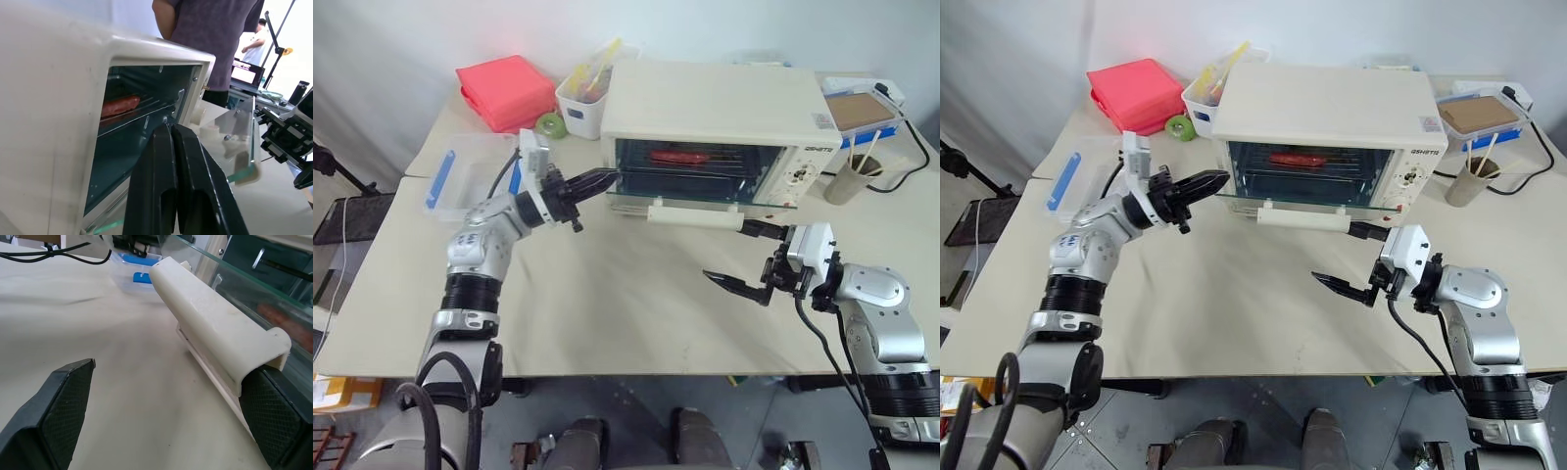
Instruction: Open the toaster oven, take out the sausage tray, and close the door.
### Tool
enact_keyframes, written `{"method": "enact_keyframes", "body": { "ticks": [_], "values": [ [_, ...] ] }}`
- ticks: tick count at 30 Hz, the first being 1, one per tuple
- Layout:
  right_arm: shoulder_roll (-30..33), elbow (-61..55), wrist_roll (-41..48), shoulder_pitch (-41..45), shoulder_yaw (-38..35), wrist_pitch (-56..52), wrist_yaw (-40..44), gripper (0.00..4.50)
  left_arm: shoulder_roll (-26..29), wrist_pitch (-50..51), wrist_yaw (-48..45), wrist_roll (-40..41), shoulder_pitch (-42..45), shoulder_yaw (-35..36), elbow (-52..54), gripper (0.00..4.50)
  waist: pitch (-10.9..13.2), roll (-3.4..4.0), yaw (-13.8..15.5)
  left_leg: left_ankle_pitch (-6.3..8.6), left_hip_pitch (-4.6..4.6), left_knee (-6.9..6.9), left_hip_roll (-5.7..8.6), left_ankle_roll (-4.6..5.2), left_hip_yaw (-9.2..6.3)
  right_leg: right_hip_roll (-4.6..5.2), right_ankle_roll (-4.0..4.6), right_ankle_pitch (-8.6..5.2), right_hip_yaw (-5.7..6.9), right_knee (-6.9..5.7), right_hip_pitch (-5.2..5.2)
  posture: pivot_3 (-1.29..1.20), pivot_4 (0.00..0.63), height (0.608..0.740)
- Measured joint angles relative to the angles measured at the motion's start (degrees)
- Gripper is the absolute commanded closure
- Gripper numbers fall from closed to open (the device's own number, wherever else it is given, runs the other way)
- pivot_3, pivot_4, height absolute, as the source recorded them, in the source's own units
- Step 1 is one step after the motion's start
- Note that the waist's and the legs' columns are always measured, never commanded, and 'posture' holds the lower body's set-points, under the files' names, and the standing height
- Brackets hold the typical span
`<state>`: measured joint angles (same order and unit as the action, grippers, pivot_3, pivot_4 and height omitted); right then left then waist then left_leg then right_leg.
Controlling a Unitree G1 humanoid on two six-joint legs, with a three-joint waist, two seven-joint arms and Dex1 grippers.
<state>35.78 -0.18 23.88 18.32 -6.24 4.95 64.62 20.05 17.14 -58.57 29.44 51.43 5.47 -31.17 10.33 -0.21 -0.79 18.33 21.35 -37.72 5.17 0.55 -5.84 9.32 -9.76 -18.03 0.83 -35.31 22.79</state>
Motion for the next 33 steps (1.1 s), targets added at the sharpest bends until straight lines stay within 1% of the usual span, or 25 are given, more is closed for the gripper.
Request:
{"method": "enact_keyframes", "body": {
  "ticks": [4, 7, 10, 13, 17, 20, 23, 27, 30, 33],
  "values": [
    [0.0, 0.08, -0.65, -0.85, -0.79, 1.4, -1.1, 0.0, -2.18, -1.05, -0.5, -1.02, 1.76, -0.28, -3.48, 4.44, 0.0, 0.0, 0.65, 0.0, 0.01, -0.05, 0.01, 0.0, 0.0, 0.0, 0.0, 0.0, 0.0, -0.03, 0.0, 0.0, 0.15, 0.74],
    [0.01, -0.33, -0.75, -3.73, -1.59, 1.71, -2.55, 0.0, -2.31, -1.91, -2.44, -2.76, 1.81, -1.57, -4.01, 4.44, 0.01, -0.01, 0.86, 0.0, 0.04, -0.09, 0.04, 0.0, -0.02, 0.02, 0.0, 0.0, 0.0, -0.08, 0.0, 0.0, 0.15, 0.74],
    [0.03, -3.17, -0.72, -8.71, -3.96, 1.76, -4.81, 0.0, -3.45, -2.7, -3.53, -3.59, 1.87, -2.24, -5.45, 4.44, 0.01, -0.02, 1.39, 0.01, 0.11, -0.19, 0.1, 0.02, -0.06, 0.05, -0.02, 0.01, 0.01, -0.11, 0.0, 0.0, 0.15, 0.74],
    [0.02, -7.06, -0.73, -17.18, -8.1, 1.97, -7.72, 0.0, -3.83, -3.34, -4.75, -4.9, 1.89, -3.18, -6.31, 4.44, 0.03, -0.05, 2.08, 0.02, 0.14, -0.22, 0.11, 0.03, -0.04, 0.05, -0.03, 0.01, 0.01, -0.11, 0.0, 0.0, 0.15, 0.74],
    [-2.59, -13.41, -0.54, -35.08, -18.46, 2.66, -12.44, 0.0, -3.59, -5.61, -7.04, -7.18, 0.57, -4.72, -6.35, 4.44, 0.03, -0.07, 2.52, 0.06, 0.13, -0.18, 0.12, 0.09, 0.02, 0.05, -0.03, 0.01, -0.01, -0.06, -0.03, 0.0, 0.15, 0.74],
    [-3.03, -14.44, -0.34, -41.45, -24.2, 2.44, -14.89, 0.0, -3.46, -6.94, -7.6, -8.92, -1.76, -5.75, -6.45, 4.44, 0.05, -0.1, 1.94, 0.08, 0.08, -0.23, 0.1, 0.13, 0.24, 0.04, -0.18, 0.09, -0.1, 0.07, -0.07, 0.0, 0.15, 0.74],
    [-2.72, -17.72, 0.7, -41.51, -27.17, 1.79, -17.09, 0.0, -3.75, -8.96, -8.48, -11.55, -2.87, -8.29, -6.37, 4.44, 0.06, -0.1, 1.19, 0.08, -0.12, -0.23, 0.02, 0.13, 0.26, -0.01, -0.2, 0.11, -0.13, 0.05, -0.17, 0.0, 0.15, 0.74],
    [0.61, -21.08, 1.31, -35.95, -26.99, -2.87, -19.91, 0.0, -3.84, -11.01, -7.36, -13.59, -3.78, -8.9, -6.22, 4.44, 0.06, -0.1, 0.81, 0.08, -0.1, -0.23, 0.01, 0.13, 0.22, -0.01, -0.2, 0.11, -0.15, -0.02, -0.15, 0.0, 0.15, 0.74],
    [2.28, -23.42, 1.34, -28.82, -22.55, -7.95, -22.64, 0.0, -3.96, -11.76, -5.99, -14.33, -5.05, -8.91, -5.6, 4.44, 0.06, -0.1, 0.89, 0.08, -0.08, -0.24, 0.01, 0.13, 0.17, 0.0, -0.2, 0.11, -0.14, -0.01, -0.13, 0.0, 0.15, 0.74],
    [2.79, -24.5, -0.65, -21.81, -15.61, -12.12, -25.09, 0.0, -3.97, -11.39, -4.93, -14.33, -7.05, -8.79, -3.72, 3.86, 0.05, -0.1, 0.95, 0.08, -0.04, -0.25, 0.03, 0.13, 0.14, 0.04, -0.2, 0.11, -0.13, -0.01, -0.1, 0.0, 0.15, 0.74]
  ]
}}
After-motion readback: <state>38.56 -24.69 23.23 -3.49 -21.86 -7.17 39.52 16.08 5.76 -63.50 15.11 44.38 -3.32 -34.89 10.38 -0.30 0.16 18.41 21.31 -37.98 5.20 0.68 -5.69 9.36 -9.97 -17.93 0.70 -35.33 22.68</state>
